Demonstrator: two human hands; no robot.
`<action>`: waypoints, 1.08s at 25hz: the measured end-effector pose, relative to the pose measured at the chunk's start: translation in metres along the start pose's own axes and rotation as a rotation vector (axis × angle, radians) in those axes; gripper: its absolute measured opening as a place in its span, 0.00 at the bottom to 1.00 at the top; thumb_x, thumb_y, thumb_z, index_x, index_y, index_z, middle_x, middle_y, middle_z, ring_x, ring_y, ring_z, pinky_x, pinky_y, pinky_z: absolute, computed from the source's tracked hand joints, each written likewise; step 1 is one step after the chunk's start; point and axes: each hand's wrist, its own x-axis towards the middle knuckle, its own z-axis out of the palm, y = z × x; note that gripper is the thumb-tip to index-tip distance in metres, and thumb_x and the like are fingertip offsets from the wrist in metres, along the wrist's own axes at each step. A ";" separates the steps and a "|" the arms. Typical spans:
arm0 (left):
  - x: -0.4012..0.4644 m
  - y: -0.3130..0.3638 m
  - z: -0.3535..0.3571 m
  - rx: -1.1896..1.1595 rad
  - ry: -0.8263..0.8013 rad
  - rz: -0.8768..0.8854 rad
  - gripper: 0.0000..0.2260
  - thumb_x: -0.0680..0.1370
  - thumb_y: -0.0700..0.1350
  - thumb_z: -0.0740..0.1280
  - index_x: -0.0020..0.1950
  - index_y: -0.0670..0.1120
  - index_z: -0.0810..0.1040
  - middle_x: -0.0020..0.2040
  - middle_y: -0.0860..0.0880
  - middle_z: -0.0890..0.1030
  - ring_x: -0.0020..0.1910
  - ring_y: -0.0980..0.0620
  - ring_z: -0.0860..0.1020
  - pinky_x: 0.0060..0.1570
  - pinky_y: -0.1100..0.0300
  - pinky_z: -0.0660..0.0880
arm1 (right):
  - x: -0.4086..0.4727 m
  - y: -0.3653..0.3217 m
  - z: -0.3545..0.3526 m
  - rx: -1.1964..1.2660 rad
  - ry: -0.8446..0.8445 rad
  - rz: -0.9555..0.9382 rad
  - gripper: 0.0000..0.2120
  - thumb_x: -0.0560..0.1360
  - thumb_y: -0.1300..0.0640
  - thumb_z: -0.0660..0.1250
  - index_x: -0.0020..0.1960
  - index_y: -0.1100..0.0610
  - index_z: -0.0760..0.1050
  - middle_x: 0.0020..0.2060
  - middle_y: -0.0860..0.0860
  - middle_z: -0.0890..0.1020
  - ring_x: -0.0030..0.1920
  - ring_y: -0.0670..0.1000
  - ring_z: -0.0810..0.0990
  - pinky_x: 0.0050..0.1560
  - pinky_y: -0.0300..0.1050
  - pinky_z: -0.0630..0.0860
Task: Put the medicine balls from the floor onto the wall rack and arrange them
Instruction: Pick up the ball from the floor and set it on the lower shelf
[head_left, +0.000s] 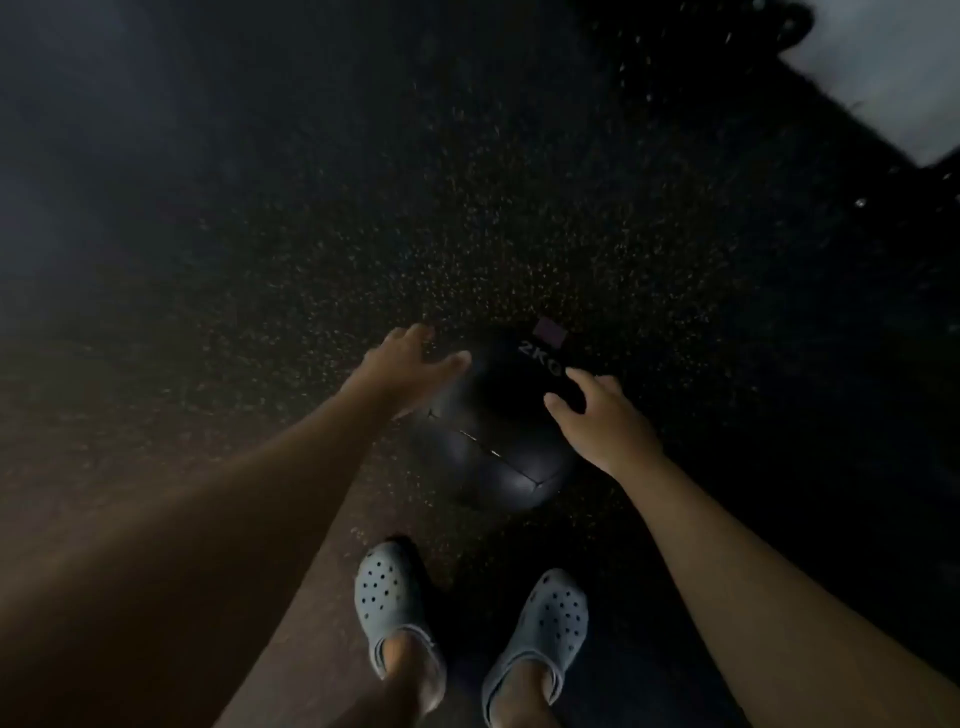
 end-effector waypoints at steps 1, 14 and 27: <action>0.024 -0.006 0.017 -0.031 -0.006 0.006 0.40 0.79 0.69 0.67 0.85 0.50 0.64 0.84 0.42 0.65 0.81 0.36 0.68 0.78 0.38 0.69 | 0.018 0.010 0.014 0.014 0.006 0.020 0.35 0.81 0.32 0.56 0.84 0.43 0.56 0.83 0.53 0.59 0.78 0.61 0.67 0.71 0.60 0.69; 0.138 -0.042 0.065 -0.498 0.065 -0.199 0.45 0.57 0.87 0.64 0.67 0.65 0.81 0.74 0.47 0.79 0.75 0.41 0.75 0.80 0.39 0.66 | 0.102 0.057 0.082 0.568 0.247 -0.034 0.41 0.74 0.24 0.54 0.82 0.40 0.60 0.81 0.49 0.64 0.79 0.49 0.65 0.77 0.50 0.64; 0.098 0.021 0.030 -1.000 -0.113 -0.246 0.26 0.75 0.68 0.72 0.62 0.50 0.89 0.56 0.49 0.91 0.57 0.47 0.89 0.64 0.53 0.80 | 0.053 0.053 0.004 1.111 0.221 0.148 0.45 0.66 0.20 0.65 0.77 0.40 0.72 0.74 0.44 0.77 0.73 0.48 0.76 0.77 0.55 0.69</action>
